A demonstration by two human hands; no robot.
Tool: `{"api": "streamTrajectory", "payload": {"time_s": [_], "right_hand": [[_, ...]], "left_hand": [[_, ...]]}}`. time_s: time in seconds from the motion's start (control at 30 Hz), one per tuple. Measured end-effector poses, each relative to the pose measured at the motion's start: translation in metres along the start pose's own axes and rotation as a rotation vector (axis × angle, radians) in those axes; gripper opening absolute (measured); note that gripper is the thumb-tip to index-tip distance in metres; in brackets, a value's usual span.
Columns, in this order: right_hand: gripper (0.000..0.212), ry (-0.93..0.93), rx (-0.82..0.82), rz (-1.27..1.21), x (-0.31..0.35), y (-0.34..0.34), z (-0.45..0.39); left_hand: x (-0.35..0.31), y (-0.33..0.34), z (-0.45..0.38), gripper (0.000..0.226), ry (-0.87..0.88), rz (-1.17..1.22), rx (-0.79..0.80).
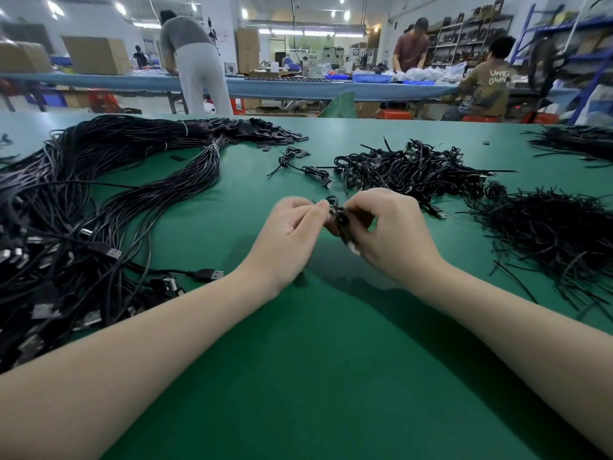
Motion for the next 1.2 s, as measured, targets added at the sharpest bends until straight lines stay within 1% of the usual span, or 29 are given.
{"api": "streamTrajectory", "payload": {"time_s": [0.07, 0.17, 0.23, 0.27, 0.33, 0.4, 0.47, 0.53, 0.57, 0.63, 0.7, 0.8, 0.87, 0.9, 0.93, 0.97, 1.03, 1.07, 1.13, 1.2], "right_hand": [[0.014, -0.042, 0.005, 0.014, 0.001, 0.001, 0.001], [0.018, -0.040, 0.020, 0.017, 0.002, 0.006, 0.001], [0.013, -0.052, 0.024, -0.004, 0.003, 0.006, 0.001], [0.009, -0.059, 0.038, -0.007, 0.005, 0.007, 0.002], [0.014, -0.056, 0.086, 0.008, 0.008, 0.010, 0.003], [0.017, -0.054, 0.118, 0.035, 0.009, 0.014, 0.002], [0.018, -0.081, 0.134, 0.086, 0.012, 0.013, 0.001], [0.016, -0.129, 0.109, 0.124, 0.015, 0.007, -0.001], [0.013, -0.162, 0.084, 0.142, 0.017, 0.003, -0.001], [0.011, -0.230, 0.039, 0.169, 0.022, -0.002, 0.000], [0.010, -0.277, -0.017, 0.164, 0.026, -0.005, 0.002], [0.007, -0.324, -0.111, 0.160, 0.030, -0.010, 0.000], [0.007, -0.356, -0.150, 0.176, 0.032, -0.013, -0.001], [0.007, -0.378, -0.164, 0.195, 0.034, -0.014, -0.001], [0.008, -0.404, -0.174, 0.226, 0.035, -0.015, -0.001], [0.008, -0.433, -0.184, 0.271, 0.037, -0.015, -0.001], [0.008, -0.490, -0.199, 0.358, 0.041, -0.016, 0.001], [0.007, -0.500, -0.203, 0.373, 0.043, -0.016, 0.002], [0.008, -0.499, -0.204, 0.371, 0.045, -0.015, 0.002], [0.013, -0.494, -0.188, 0.361, 0.045, -0.012, 0.002]], "left_hand": [[-0.004, -0.002, 0.000, 0.038, 0.041, -0.012, -0.020], [-0.009, 0.003, 0.003, 0.033, 0.101, 0.096, 0.070], [-0.009, 0.002, 0.004, 0.027, 0.121, 0.142, 0.067], [-0.008, 0.003, 0.004, 0.026, 0.117, 0.142, 0.063], [-0.006, 0.003, 0.003, 0.025, 0.099, 0.128, 0.054], [-0.002, 0.000, 0.000, 0.031, 0.062, 0.108, 0.025], [0.002, -0.002, -0.003, 0.038, -0.014, 0.131, 0.010], [0.007, 0.000, -0.004, 0.041, -0.081, 0.188, 0.043], [0.007, 0.001, -0.004, 0.040, -0.086, 0.203, 0.063], [0.006, 0.001, -0.004, 0.033, -0.051, 0.189, 0.084], [0.003, 0.002, -0.003, 0.024, 0.009, 0.117, 0.083], [0.002, -0.003, -0.004, 0.011, 0.038, 0.099, 0.016], [0.001, -0.005, -0.004, 0.013, 0.029, 0.070, -0.042], [0.000, -0.004, -0.003, 0.019, 0.018, 0.051, -0.042], [0.000, -0.003, -0.003, 0.027, -0.007, 0.068, -0.009], [0.000, 0.000, -0.002, 0.035, -0.057, 0.129, 0.058], [0.002, 0.006, 0.000, 0.040, -0.164, 0.257, 0.200], [0.003, 0.007, 0.000, 0.041, -0.196, 0.264, 0.232], [0.007, 0.007, -0.003, 0.039, -0.226, 0.271, 0.211], [0.010, 0.004, -0.004, 0.039, -0.228, 0.327, 0.167]]}}
Point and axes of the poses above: each hand's wrist, its own z-axis away from the middle knuckle, its own y-axis out of the palm, x = y × z, the point moved 7 cm from there along -z, towards the middle knuckle, and after that the axes turned 12 degrees about -y, right-handed, at the moved point
